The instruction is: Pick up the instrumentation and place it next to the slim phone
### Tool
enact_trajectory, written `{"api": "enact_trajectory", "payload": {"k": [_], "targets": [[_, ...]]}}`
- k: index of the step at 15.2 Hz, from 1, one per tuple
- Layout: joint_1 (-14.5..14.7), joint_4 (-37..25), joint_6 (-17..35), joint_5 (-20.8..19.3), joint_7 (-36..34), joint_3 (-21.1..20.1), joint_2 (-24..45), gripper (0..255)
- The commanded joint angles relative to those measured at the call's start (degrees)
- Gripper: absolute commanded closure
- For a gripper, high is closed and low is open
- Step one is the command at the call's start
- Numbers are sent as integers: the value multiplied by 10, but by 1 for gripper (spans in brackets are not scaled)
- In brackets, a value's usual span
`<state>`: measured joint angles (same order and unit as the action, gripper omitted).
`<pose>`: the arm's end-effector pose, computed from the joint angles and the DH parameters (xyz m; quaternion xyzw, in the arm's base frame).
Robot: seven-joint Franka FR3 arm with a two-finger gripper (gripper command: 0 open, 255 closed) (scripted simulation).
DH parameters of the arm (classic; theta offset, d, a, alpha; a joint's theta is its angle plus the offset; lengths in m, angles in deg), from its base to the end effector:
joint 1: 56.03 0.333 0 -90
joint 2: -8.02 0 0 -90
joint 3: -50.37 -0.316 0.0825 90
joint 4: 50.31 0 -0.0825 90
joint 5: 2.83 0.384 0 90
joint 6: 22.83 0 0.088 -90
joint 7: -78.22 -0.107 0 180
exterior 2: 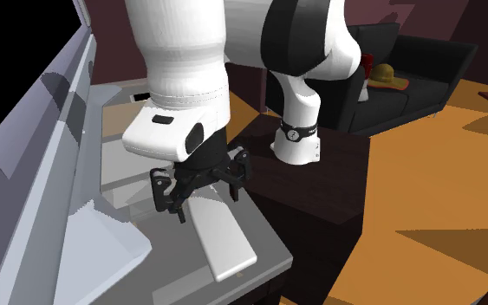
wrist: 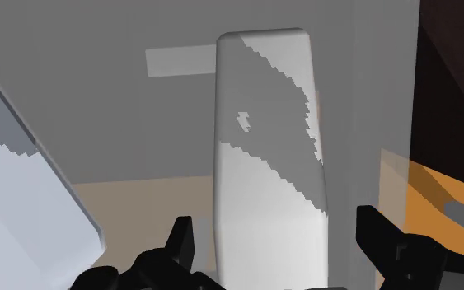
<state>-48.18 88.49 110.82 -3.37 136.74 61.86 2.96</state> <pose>0.4757 -0.0302 0.3412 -0.8858 -0.4641 -0.0014 0.0055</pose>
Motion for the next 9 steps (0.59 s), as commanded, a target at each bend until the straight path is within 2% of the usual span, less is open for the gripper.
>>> {"api": "enact_trajectory", "payload": {"k": [1, 9], "targets": [[1, 4, 17, 3, 2, 0, 12, 0], [1, 6, 21, 4, 3, 0, 16, 0]]}}
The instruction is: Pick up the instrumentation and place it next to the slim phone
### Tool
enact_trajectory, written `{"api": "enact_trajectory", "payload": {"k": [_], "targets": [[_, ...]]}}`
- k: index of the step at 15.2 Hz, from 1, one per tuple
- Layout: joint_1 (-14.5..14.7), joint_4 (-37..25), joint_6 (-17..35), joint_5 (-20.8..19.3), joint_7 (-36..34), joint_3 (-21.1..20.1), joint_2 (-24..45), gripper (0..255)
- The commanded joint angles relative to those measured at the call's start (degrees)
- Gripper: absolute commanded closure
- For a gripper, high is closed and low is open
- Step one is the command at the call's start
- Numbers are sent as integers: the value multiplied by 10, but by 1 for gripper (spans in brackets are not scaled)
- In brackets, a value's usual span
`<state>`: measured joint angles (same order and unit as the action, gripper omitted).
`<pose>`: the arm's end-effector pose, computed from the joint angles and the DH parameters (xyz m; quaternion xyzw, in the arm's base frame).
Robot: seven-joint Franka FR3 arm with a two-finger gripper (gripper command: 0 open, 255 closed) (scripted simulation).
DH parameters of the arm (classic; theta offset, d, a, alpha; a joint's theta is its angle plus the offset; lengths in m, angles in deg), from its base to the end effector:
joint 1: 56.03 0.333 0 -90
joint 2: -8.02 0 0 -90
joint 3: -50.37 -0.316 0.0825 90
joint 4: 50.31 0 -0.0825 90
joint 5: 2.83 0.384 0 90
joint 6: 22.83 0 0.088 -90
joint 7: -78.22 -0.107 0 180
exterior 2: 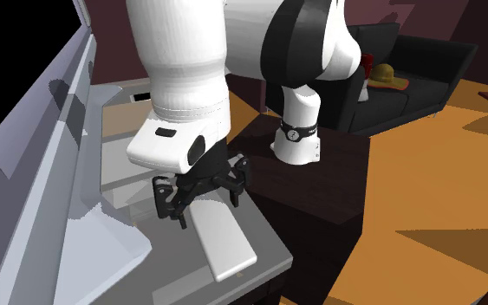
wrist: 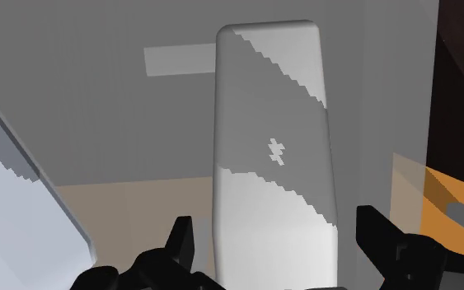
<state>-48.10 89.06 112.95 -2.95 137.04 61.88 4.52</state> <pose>0.4766 -0.0296 0.3275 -0.8856 -0.4644 -0.0016 0.0053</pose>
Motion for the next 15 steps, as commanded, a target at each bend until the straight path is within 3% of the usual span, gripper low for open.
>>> {"api": "enact_trajectory", "payload": {"k": [1, 2, 11, 15], "targets": [[0, 0, 0, 0, 0, 0, 0, 0], [0, 0, 0, 0, 0, 0, 0, 255], [0, 0, 0, 0, 0, 0, 0, 255], [0, -11, -33, -6, -4, -1, -22, 255]]}}
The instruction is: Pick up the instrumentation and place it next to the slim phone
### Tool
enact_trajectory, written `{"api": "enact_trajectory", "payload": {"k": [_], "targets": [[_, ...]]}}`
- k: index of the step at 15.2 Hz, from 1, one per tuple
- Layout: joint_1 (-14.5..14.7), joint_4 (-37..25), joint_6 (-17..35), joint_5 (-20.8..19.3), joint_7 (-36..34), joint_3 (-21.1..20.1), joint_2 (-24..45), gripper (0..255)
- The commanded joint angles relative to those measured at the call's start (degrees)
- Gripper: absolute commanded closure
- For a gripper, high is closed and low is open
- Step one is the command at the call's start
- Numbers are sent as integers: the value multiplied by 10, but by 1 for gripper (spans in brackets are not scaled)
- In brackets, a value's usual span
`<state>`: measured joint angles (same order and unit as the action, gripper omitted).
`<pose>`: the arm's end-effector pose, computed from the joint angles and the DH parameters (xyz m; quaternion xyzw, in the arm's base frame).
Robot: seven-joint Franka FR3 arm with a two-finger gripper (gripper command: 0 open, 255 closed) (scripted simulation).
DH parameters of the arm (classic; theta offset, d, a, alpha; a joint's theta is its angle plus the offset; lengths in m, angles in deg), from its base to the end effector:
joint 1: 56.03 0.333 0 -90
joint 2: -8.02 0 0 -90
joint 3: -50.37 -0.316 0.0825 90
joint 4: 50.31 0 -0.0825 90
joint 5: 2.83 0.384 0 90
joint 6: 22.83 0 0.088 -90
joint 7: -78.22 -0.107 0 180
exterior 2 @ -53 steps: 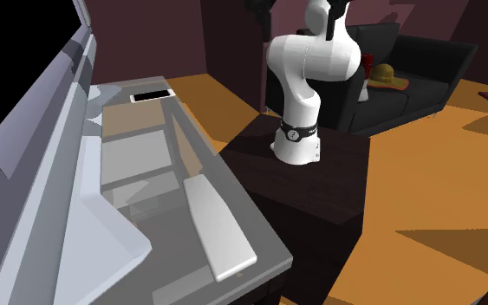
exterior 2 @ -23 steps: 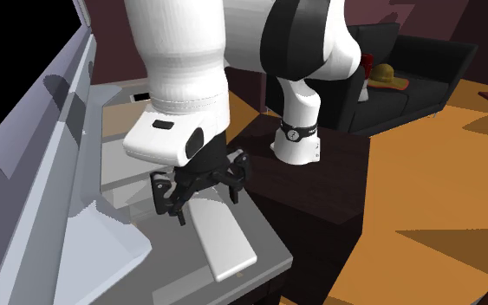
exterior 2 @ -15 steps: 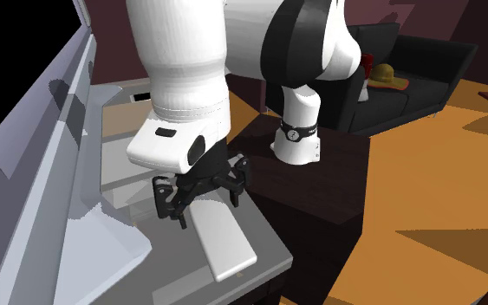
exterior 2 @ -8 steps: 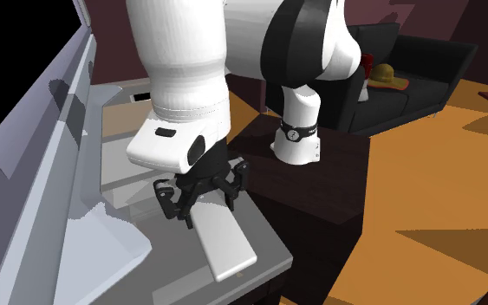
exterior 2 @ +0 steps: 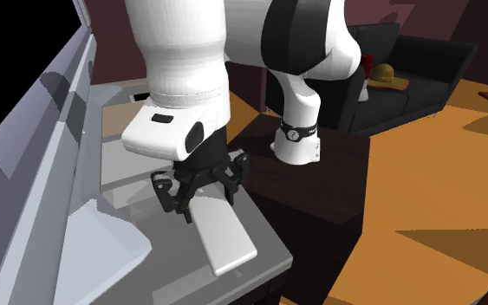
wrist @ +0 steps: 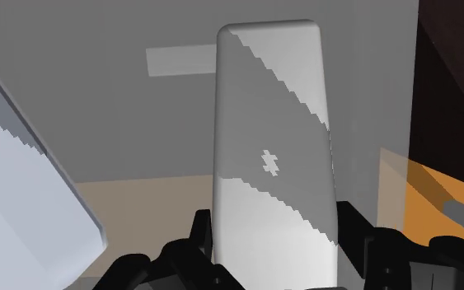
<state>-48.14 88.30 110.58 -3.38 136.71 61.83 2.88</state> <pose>0.4763 -0.0297 0.3429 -0.8856 -0.4644 -0.0016 0.0054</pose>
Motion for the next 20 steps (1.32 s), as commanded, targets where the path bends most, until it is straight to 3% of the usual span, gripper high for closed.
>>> {"api": "enact_trajectory", "payload": {"k": [1, 13, 20], "targets": [[0, -7, -17, -3, -2, 0, -10, 255], [-1, -50, -107, -12, -10, -4, -57, 255], [-49, 20, -110, -48, 65, 48, -134, 255]]}}
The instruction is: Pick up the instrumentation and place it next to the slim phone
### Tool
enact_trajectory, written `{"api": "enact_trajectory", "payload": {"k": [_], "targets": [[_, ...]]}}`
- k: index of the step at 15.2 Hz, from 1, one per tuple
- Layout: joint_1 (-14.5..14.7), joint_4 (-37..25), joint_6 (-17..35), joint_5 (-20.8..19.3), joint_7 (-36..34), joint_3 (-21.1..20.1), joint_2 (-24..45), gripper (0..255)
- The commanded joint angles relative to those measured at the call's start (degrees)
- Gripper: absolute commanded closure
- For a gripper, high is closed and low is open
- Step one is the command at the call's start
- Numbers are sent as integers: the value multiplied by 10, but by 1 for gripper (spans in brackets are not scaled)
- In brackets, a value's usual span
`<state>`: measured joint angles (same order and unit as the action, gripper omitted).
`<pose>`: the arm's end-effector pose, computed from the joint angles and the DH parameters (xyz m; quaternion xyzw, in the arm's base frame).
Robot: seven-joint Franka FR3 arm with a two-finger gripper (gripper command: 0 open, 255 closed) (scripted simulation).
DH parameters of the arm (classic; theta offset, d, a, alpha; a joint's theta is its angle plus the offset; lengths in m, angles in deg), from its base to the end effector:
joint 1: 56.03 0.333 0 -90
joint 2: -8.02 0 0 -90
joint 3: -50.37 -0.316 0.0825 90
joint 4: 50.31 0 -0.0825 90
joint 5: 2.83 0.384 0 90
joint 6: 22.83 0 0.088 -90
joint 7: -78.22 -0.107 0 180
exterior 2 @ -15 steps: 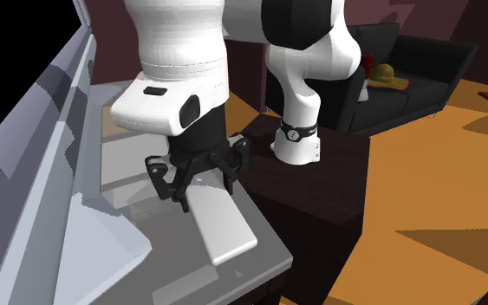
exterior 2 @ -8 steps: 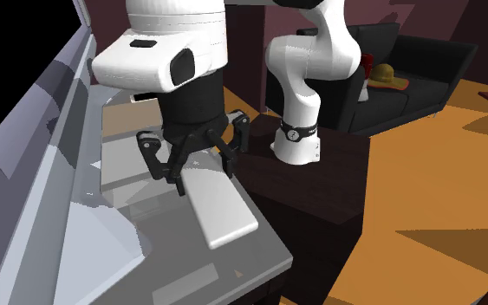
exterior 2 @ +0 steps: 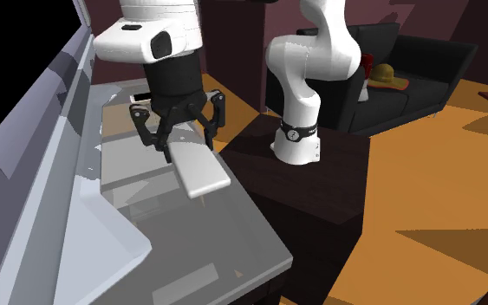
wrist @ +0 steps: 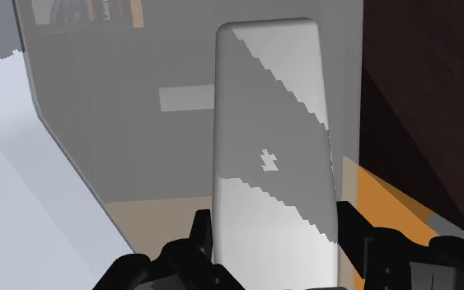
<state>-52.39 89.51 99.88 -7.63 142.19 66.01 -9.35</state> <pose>0.4316 -0.0965 0.4111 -0.8859 -0.4638 -0.0015 0.0053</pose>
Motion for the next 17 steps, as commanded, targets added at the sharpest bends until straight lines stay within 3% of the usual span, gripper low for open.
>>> {"api": "enact_trajectory", "payload": {"k": [1, 9, 17], "targets": [[-14, 15, -5, -12, 21, 15, -21, 255], [-77, 50, -18, -64, 120, 87, -76, 255], [-134, 40, -28, -108, 231, 172, -89, 255]]}}
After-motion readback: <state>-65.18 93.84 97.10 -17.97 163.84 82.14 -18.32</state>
